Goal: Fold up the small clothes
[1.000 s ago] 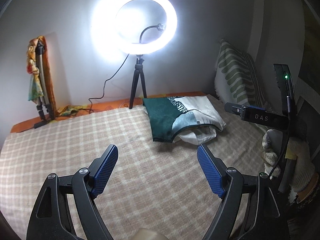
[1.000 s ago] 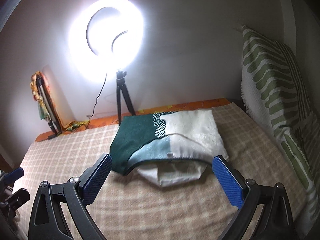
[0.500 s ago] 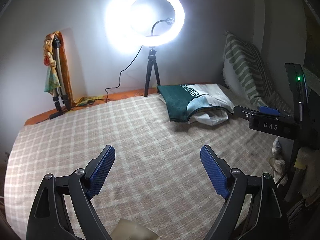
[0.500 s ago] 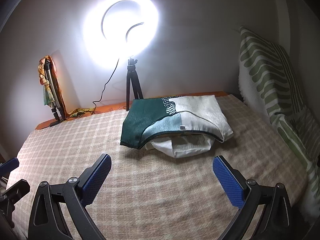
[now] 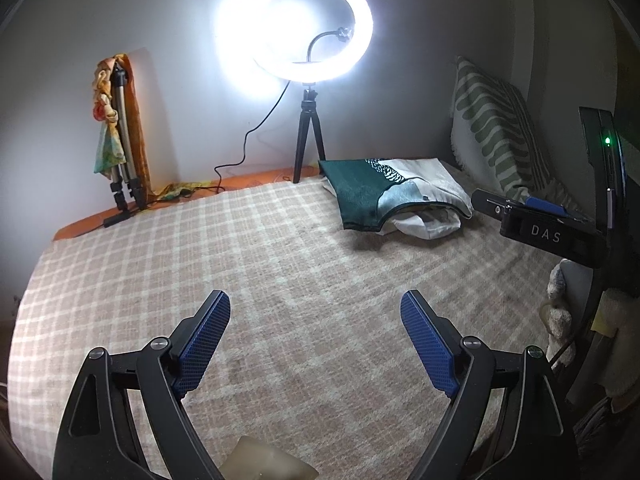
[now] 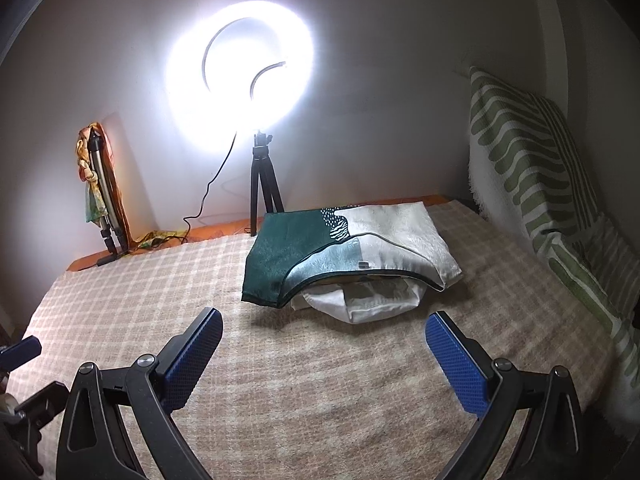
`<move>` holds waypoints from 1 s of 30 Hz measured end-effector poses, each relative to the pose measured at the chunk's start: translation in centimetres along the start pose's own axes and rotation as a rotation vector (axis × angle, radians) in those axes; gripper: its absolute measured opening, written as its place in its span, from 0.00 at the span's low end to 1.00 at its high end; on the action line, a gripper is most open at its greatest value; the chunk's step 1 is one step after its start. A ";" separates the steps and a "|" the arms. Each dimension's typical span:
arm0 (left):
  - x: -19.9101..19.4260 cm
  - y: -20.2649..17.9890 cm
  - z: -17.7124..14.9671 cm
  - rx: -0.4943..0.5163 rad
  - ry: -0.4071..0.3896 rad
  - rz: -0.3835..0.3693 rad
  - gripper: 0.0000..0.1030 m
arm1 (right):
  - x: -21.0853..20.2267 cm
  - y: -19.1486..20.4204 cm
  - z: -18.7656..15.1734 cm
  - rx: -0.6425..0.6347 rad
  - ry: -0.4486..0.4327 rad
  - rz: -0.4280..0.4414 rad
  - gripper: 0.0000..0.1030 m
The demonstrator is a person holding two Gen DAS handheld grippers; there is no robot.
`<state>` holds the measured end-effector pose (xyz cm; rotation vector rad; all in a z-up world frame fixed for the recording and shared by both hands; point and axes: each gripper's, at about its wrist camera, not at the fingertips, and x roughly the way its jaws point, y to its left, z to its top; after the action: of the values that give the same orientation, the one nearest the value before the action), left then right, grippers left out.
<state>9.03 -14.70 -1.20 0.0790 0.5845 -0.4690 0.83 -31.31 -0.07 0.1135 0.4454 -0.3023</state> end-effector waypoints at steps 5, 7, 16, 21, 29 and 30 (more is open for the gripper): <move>0.0 0.1 -0.4 0.009 0.014 0.021 0.85 | 0.0 0.3 0.0 -0.011 -0.011 -0.010 1.00; -0.2 0.2 -0.4 0.006 0.013 0.027 0.85 | 0.1 0.3 0.1 -0.003 -0.011 -0.006 1.00; -1.2 1.1 -0.5 -0.004 -0.018 0.055 0.96 | 0.4 1.0 0.3 0.019 -0.013 0.001 1.00; -1.3 1.6 -0.7 -0.004 -0.013 0.068 0.97 | 0.8 1.6 0.2 0.005 -0.002 0.005 1.00; -1.7 1.8 -0.8 -0.003 -0.019 0.089 0.97 | 0.9 1.8 0.1 0.000 -0.001 0.008 1.00; -1.8 1.8 -0.8 -0.002 -0.020 0.092 0.97 | 1.0 1.9 0.1 -0.001 -0.001 0.008 1.00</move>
<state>8.11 -12.20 -1.02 0.0983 0.5589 -0.3798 2.27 -29.79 -0.37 0.1146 0.4442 -0.2941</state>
